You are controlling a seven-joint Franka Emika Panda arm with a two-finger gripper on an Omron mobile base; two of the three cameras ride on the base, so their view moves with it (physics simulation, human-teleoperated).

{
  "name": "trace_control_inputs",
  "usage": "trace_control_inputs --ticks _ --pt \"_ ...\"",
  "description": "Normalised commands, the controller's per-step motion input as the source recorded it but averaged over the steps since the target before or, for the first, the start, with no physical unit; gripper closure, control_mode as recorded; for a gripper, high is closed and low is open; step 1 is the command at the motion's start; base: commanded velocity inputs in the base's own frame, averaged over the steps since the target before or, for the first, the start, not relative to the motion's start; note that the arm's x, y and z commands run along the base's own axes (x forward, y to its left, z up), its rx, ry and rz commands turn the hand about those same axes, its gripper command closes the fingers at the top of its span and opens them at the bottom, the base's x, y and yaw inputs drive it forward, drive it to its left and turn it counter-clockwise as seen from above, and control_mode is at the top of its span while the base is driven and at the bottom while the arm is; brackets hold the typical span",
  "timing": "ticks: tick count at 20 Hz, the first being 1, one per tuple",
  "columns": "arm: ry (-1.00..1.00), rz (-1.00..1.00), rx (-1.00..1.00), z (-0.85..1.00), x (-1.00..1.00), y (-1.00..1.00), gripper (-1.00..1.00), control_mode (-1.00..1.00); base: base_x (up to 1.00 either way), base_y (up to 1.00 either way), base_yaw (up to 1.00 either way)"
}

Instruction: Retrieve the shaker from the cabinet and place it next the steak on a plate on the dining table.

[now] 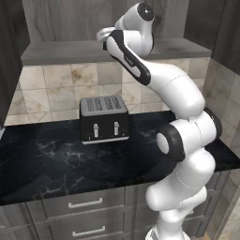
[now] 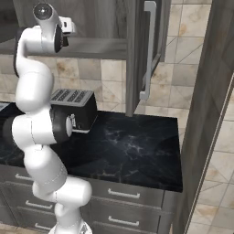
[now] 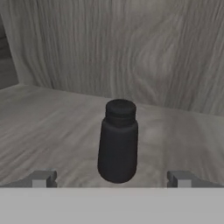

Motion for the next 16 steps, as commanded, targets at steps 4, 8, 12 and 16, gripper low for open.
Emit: trace_control_inputs --ticks 4,8,12,16 --pt "0.00 0.00 0.00 0.00 0.39 0.09 -1.00 -1.00 0.00 0.00 0.00" --pt "0.00 0.00 0.00 0.00 0.40 0.08 -1.00 -1.00 0.00 0.00 0.00" --pt "0.00 0.00 0.00 0.00 0.36 0.09 -1.00 -1.00 0.00 0.00 0.00" --pt "0.00 0.00 0.00 0.00 0.34 0.07 -1.00 -1.00 0.00 0.00 0.00"
